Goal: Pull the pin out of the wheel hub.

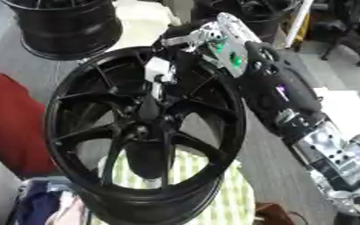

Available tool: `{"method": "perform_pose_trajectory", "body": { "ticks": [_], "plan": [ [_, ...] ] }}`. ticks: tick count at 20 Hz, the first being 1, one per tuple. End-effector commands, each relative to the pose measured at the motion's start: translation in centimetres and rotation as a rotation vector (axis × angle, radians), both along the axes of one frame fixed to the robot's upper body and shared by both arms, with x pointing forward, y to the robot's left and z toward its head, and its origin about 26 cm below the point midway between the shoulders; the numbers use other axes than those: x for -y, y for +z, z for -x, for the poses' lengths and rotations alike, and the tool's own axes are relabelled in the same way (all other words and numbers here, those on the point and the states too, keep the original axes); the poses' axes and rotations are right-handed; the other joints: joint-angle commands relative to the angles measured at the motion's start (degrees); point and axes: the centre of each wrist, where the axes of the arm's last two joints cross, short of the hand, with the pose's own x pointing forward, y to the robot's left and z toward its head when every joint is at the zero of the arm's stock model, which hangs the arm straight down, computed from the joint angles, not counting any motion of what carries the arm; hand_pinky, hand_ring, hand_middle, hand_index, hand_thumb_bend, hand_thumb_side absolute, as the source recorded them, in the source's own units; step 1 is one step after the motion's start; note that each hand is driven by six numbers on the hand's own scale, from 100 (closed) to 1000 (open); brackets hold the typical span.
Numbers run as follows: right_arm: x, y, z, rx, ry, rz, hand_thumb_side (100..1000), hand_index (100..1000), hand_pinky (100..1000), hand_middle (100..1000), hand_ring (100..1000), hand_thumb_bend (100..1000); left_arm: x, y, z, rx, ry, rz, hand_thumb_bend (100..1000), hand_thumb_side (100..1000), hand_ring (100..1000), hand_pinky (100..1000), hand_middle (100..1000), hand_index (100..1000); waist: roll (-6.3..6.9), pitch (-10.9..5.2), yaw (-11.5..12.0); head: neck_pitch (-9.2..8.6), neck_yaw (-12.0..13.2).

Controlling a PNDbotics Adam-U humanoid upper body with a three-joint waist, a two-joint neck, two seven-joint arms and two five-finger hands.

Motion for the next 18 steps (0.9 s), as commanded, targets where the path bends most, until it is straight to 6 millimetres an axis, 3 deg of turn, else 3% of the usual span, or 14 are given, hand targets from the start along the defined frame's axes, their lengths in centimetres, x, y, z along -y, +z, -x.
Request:
{"method": "perform_pose_trajectory", "body": {
  "ticks": [1,13,18],
  "plan": [
    [0.4,1.7,0.1,0.054,0.013,-0.012,497,802,648,549,661,209,0.0,0.7,-0.1,0.023,0.000,-0.015,220,492,713,734,762,922,0.28,-0.97,0.1,-0.10,0.1],
    [-0.7,1.6,0.2,0.086,0.047,-0.047,397,764,617,449,603,100,0.1,0.7,-0.1,0.021,-0.003,-0.011,225,489,711,733,760,923,0.26,-0.99,0.3,-0.10,0.0],
    [-0.9,2.0,0.3,0.099,0.059,-0.066,371,755,612,433,595,100,0.0,0.6,0.0,0.020,-0.003,-0.009,227,487,710,732,759,924,0.24,-1.05,0.4,-0.10,0.0]
  ]
}}
